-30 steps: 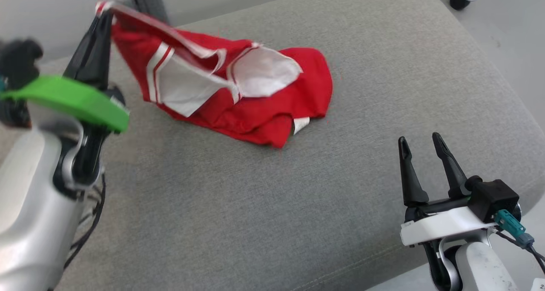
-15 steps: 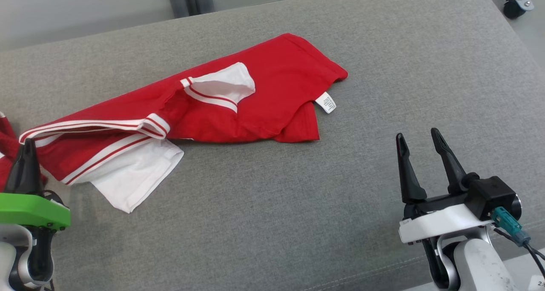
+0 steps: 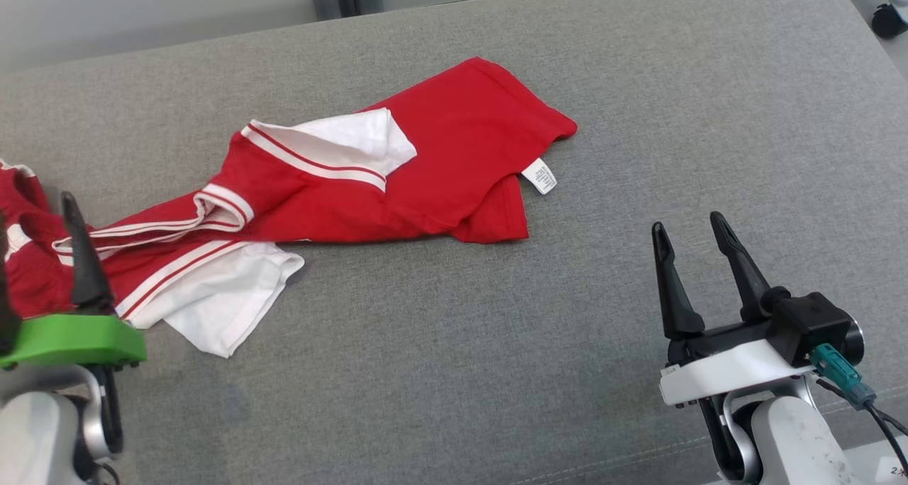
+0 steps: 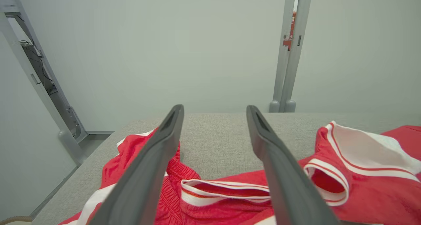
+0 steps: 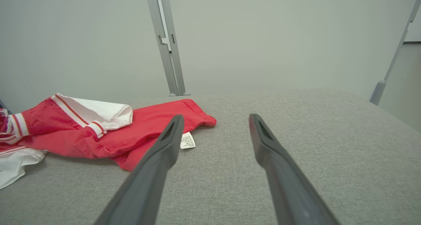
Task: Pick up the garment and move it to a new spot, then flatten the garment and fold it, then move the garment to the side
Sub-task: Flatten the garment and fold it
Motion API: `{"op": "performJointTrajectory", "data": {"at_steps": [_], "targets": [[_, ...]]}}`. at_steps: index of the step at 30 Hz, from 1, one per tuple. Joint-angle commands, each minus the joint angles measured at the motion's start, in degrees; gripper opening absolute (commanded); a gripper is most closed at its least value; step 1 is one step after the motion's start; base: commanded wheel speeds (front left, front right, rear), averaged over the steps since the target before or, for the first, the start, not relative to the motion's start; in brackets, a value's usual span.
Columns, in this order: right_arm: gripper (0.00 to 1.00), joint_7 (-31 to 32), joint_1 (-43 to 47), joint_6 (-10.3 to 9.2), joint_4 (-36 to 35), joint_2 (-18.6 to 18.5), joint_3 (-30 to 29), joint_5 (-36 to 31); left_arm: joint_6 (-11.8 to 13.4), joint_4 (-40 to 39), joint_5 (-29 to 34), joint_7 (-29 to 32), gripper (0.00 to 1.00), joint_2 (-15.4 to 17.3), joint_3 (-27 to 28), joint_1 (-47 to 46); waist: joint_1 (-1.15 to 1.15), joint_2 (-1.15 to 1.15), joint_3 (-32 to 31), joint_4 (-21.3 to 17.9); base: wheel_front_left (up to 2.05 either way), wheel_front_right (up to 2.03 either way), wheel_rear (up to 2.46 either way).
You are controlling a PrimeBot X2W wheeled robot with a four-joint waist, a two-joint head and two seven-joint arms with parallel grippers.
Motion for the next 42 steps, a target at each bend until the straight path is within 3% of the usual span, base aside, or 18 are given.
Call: {"op": "performJointTrajectory", "data": {"at_steps": [1,4,8,13,18,24,28,35,36,38,42], "targets": [[1.00,0.0,0.1,-0.02,-0.2,-0.1,-0.2,-0.2,0.3,-2.4,2.6,0.0,1.00,-1.9,0.4,2.2,0.00,0.00,0.0,0.0,0.00,0.00,0.00],[1.00,0.0,0.7,-0.02,0.1,-0.1,-0.2,-0.4,-0.5,-6.2,8.2,0.0,1.00,-5.1,-0.5,5.0,0.00,0.00,-0.1,0.1,0.00,0.00,0.00],[1.00,0.0,0.6,-0.03,0.4,-0.1,0.2,-0.4,-0.7,-5.7,11.5,0.0,1.00,-9.7,-1.6,7.8,0.00,0.00,-0.4,-0.3,0.00,0.00,0.00],[1.00,0.0,0.1,-0.02,0.0,-0.1,0.4,0.0,-1.9,-0.8,11.0,0.0,1.00,-14.5,-2.7,10.9,0.00,0.00,0.0,-0.8,0.00,0.00,0.00],[1.00,0.0,1.1,-0.02,0.2,-0.1,0.1,-0.2,-0.5,5.4,11.1,0.0,1.00,-17.6,-1.3,12.4,0.00,0.00,0.3,-0.2,0.00,0.00,0.00],[1.00,0.0,0.5,-0.02,0.4,-0.1,0.5,-0.7,-1.5,11.2,10.6,0.0,1.00,-19.4,0.4,10.2,0.00,0.00,0.6,0.7,0.00,0.00,0.00],[1.00,0.0,0.1,-0.02,0.3,-0.1,0.7,-1.1,-3.4,15.1,9.4,0.0,1.00,-20.1,0.8,8.2,0.00,0.00,0.9,1.1,0.00,0.00,0.00],[1.00,0.0,-0.1,-0.02,0.6,-0.1,0.8,-1.7,-5.1,17.1,11.4,0.0,1.00,-21.2,1.5,5.0,0.00,0.00,1.6,1.9,0.00,0.00,0.00],[1.00,0.0,-0.2,-0.03,0.6,-0.1,0.8,-1.8,-5.4,17.3,11.6,0.0,0.85,-21.3,1.6,4.5,0.00,0.00,1.6,2.0,0.00,0.00,0.00],[1.00,0.0,-0.4,-0.02,0.7,-0.1,0.8,-2.0,-5.8,17.7,12.1,0.0,0.00,-21.4,1.6,4.1,0.00,0.00,1.7,2.1,0.00,0.00,0.00],[1.00,0.0,-0.4,-0.02,0.6,-0.1,0.5,-2.2,-6.7,17.3,13.2,0.0,0.00,-21.7,1.7,4.1,0.00,0.00,1.7,2.4,0.00,0.00,0.00]]}}
